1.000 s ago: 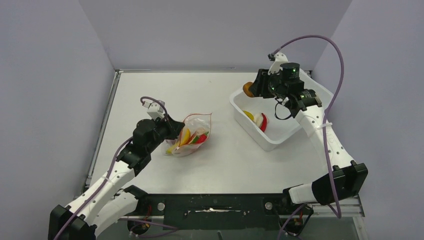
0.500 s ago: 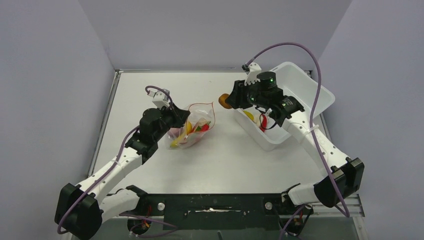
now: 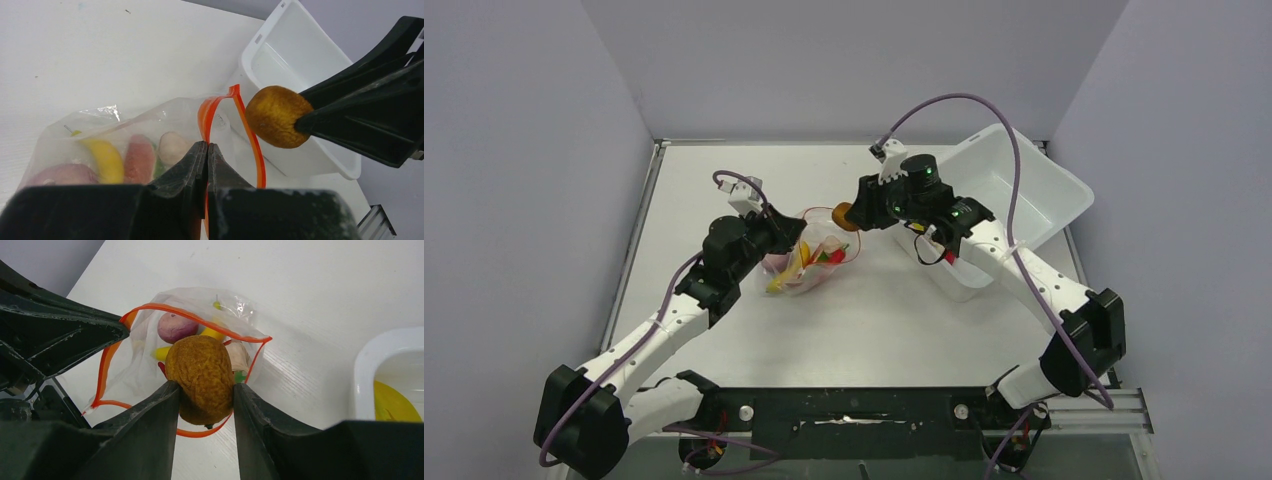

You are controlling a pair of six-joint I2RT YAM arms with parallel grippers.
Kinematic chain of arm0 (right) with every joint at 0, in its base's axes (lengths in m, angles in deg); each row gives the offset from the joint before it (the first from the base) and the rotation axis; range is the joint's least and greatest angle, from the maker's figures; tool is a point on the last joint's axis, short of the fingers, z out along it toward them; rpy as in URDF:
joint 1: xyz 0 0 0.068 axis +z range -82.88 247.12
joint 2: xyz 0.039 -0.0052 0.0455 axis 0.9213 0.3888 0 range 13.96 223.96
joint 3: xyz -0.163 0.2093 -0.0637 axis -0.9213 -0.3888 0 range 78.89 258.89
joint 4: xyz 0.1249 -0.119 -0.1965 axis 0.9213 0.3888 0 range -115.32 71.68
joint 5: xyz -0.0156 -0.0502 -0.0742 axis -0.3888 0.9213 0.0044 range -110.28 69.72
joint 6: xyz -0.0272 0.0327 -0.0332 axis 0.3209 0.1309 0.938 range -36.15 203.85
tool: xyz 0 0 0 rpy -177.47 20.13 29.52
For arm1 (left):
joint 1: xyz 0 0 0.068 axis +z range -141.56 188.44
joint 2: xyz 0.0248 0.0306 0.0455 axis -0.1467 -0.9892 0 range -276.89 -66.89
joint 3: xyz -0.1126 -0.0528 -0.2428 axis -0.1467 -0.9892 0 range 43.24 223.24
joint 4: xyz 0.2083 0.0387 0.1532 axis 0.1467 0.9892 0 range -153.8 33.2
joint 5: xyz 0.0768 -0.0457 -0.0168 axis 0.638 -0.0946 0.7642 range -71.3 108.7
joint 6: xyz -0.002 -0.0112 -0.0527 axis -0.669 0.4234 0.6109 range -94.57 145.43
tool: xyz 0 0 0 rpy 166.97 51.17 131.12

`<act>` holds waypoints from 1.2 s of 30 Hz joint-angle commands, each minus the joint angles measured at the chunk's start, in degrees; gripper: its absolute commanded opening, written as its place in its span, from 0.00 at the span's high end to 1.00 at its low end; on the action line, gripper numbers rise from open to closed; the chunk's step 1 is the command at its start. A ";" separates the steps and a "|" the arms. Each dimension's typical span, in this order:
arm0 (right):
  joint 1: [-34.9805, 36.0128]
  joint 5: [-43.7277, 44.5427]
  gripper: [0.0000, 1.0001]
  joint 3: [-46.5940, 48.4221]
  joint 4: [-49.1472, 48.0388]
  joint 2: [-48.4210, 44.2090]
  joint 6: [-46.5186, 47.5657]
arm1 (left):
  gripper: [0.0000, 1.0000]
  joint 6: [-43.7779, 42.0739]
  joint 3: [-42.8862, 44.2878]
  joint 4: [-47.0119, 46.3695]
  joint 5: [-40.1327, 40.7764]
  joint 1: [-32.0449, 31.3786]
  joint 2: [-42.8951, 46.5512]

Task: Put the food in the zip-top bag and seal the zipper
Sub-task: Place the fake fruit in the zipper food storage bag.

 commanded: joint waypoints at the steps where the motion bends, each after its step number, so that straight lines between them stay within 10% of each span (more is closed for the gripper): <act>1: 2.75 -0.55 0.74 0.26 -5.64 1.98 0.81 | 1.00 1.95 0.86 -5.37 -1.24 -0.07 1.51; 19: 8.89 3.12 0.65 -1.31 -12.57 11.93 8.43 | 1.00 4.52 0.90 -4.63 -1.91 -0.15 0.66; 29: 8.65 4.06 0.41 -2.82 -11.55 7.07 11.07 | 1.00 5.57 -0.20 -4.83 -2.28 -0.15 0.84; 36: 4.48 5.73 0.42 -0.48 -4.82 0.55 12.68 | 1.00 4.38 0.35 -4.40 -3.83 -0.15 -0.09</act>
